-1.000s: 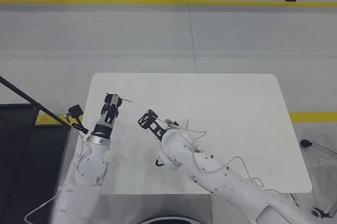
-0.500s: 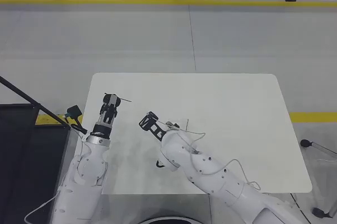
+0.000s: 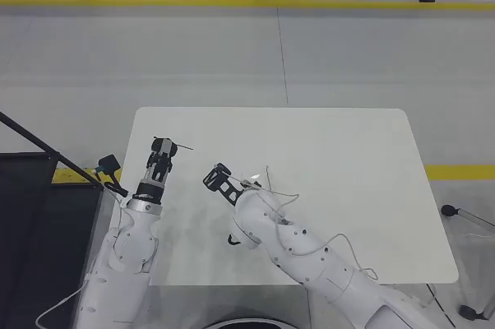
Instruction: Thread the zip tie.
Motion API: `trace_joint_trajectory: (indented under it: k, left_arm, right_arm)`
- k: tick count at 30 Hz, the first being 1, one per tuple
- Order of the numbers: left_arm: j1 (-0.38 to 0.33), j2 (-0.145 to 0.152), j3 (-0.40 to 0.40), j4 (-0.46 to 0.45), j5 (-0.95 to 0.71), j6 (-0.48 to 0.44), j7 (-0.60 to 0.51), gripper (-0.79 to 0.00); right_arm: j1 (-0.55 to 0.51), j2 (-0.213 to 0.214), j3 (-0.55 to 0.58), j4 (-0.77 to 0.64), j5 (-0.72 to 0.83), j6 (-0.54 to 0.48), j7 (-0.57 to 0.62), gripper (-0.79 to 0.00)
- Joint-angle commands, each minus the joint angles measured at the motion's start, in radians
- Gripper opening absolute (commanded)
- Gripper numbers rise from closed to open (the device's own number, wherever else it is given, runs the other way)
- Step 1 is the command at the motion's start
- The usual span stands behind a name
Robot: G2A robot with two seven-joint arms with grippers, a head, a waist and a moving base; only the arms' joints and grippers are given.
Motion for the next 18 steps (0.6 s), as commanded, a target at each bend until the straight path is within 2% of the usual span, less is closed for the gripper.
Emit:
trace_joint_trajectory:
  k: [1,11,18]
  left_arm:
    - [0.0,0.0,0.0,0.0,0.0,0.0,0.0,-0.785]
    - [0.0,0.0,0.0,0.0,0.0,0.0,0.0,-0.785]
    - [0.003,0.002,0.007,-0.012,0.019,-0.012,-0.033,-0.785]
  right_arm:
    - [-0.008,-0.002,0.006,-0.009,-0.016,0.005,-0.006,-0.77]
    - [-0.088,0.004,0.056,-0.107,-0.148,0.045,-0.038,-0.785]
    - [-0.203,0.028,0.125,-0.282,-0.285,0.063,-0.104,-0.785]
